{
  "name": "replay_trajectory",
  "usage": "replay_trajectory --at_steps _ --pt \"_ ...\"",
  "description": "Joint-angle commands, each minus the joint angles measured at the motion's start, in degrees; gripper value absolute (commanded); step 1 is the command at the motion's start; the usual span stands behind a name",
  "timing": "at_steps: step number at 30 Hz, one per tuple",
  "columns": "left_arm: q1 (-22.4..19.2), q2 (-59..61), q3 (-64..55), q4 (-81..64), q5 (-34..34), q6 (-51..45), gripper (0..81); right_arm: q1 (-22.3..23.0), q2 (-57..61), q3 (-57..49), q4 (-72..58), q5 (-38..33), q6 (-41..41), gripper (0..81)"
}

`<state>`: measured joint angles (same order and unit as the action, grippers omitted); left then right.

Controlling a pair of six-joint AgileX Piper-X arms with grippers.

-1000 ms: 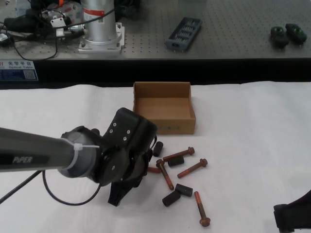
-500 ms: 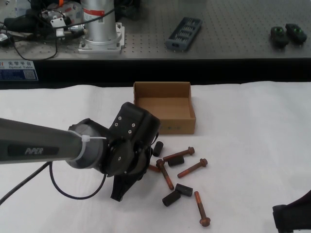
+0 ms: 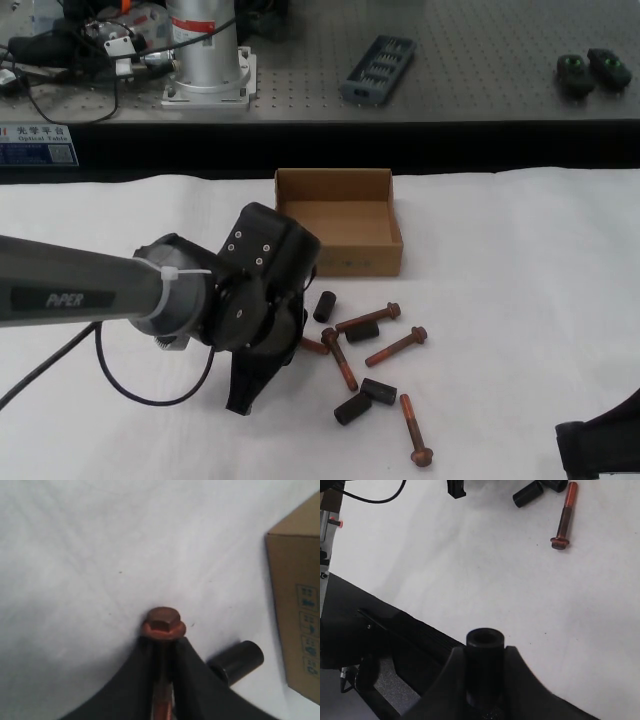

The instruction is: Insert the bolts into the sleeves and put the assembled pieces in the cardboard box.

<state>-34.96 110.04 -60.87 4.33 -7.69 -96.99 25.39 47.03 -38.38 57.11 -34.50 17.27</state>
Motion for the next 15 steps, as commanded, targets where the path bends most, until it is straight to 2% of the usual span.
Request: replay_trajectory --at_steps 1,5,11,15 --pt "0.30 2.96 0.90 3.57 2.64 -0.77 0.5 -0.27 -0.52 -0.72 -1.01 -1.26 -0.60 2.7" --pt "0.58 2.96 0.90 3.57 4.76 -0.77 0.6 -0.27 -0.52 -1.34 -1.33 -1.26 -0.60 2.7" --pt "1.26 2.69 0.90 3.34 12.18 0.30 0.6 -0.27 -0.52 -1.34 -1.33 -1.26 -0.60 2.7" --pt "2.22 0.45 0.90 3.34 12.21 11.25 0.6 -0.27 -0.52 -1.34 -1.33 -1.26 -0.60 2.7"
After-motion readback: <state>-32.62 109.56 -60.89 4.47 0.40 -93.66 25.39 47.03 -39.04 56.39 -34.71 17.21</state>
